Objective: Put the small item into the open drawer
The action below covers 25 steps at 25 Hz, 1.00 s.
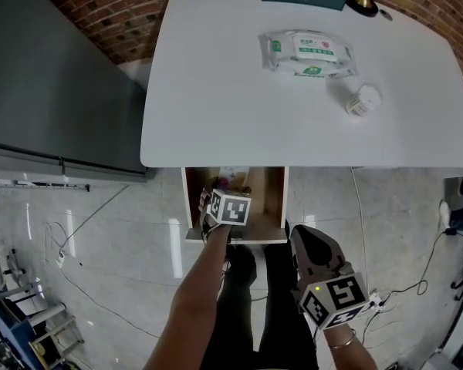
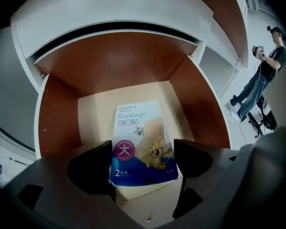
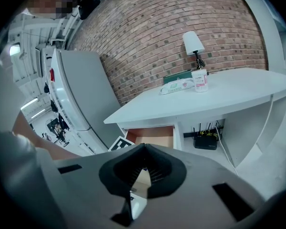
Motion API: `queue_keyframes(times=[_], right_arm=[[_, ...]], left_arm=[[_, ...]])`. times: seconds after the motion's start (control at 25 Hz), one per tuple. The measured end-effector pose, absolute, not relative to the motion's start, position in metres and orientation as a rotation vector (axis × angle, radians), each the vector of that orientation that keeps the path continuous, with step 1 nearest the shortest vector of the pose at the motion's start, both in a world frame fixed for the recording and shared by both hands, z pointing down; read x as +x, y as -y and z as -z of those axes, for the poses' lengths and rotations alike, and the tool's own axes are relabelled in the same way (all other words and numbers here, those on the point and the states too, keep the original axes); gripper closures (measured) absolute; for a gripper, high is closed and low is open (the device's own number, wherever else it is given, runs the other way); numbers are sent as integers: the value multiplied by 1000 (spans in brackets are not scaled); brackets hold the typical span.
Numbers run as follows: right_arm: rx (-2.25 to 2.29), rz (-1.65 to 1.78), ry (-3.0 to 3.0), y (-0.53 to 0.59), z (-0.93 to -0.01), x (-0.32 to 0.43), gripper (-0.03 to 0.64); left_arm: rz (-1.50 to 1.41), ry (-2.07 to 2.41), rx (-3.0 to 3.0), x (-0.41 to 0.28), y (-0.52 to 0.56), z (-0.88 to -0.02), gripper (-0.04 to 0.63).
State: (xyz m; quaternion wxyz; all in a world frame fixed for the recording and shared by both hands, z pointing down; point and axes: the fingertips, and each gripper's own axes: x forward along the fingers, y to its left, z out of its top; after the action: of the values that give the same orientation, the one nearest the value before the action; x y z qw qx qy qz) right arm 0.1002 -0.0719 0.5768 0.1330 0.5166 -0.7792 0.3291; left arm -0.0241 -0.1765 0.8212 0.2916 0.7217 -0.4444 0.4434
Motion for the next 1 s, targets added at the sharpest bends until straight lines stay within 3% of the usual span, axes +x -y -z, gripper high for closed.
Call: queue_keyframes(times=[1.0], right_arm=[[1518,-1008,2205,56,-595,103,611]], left_arm=[[-1140,1116,1904,-10,169,-853,167]])
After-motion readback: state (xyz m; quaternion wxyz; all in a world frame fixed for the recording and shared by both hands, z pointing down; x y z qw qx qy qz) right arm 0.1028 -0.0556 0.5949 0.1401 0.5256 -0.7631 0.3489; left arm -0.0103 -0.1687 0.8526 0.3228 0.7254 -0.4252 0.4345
